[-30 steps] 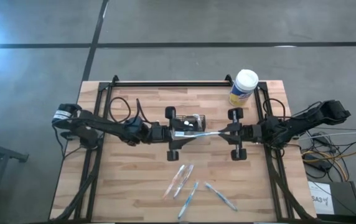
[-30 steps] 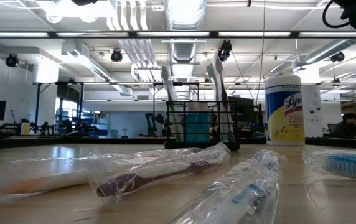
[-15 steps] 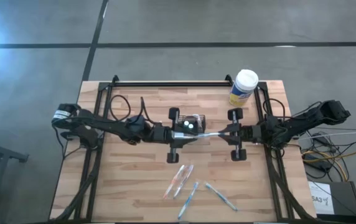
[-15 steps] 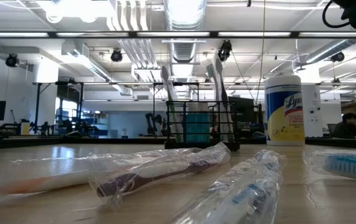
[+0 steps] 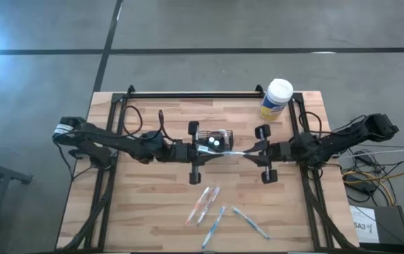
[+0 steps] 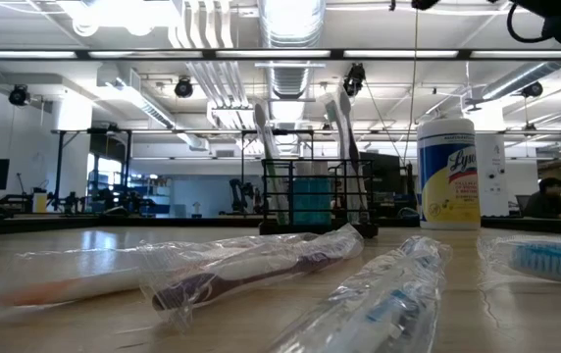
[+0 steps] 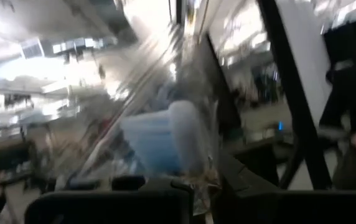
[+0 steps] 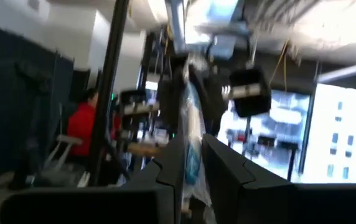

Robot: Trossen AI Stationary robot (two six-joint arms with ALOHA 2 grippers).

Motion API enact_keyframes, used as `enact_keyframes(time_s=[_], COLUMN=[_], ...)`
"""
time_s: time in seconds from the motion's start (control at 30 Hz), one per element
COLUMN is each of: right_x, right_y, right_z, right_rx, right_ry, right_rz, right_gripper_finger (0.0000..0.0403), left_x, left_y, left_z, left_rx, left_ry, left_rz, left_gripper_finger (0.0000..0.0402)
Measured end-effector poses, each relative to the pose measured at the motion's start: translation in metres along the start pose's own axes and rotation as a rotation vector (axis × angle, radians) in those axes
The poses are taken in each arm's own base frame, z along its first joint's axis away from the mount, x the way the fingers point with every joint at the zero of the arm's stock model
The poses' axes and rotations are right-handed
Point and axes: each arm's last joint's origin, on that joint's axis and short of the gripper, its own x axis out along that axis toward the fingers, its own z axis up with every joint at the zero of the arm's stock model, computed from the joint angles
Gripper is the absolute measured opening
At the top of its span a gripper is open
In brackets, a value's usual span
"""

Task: Pick & Place toothbrushing station
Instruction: Put the bottom left blue toothbrush into the black wire organizer

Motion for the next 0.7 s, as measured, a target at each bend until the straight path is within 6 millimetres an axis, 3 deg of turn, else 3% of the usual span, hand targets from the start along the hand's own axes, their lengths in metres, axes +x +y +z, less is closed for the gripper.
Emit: enact_keyframes(time_s=[0.23, 0.43, 0.53, 0.7], right_x=[-0.011, -0.026, -0.033, -0.042], right_y=[-0.004, -0.007, -0.008, -0.007], right_z=[0.000, 0.001, 0.000, -0.011], right_rx=[0.001, 0.021, 0.042, 0.063], right_ry=[0.165, 0.309, 0.372, 0.432], right_rz=[-0.064, -0.140, -0.161, -0.161], right_gripper_finger=[0.0098, 0.0115, 0.0115, 0.0102], left_x=[-0.026, -0.051, -0.058, -0.051], left_y=[0.000, 0.002, 0.003, -0.002], left_z=[0.032, 0.040, 0.034, 0.006], left_rx=[-0.005, -0.082, -0.136, -0.159], left_ry=[0.188, 0.412, 0.505, 0.626], left_rz=[0.047, 0.168, 0.217, 0.243], left_gripper_finger=[0.0020, 0.0020, 0.0020, 0.0020])
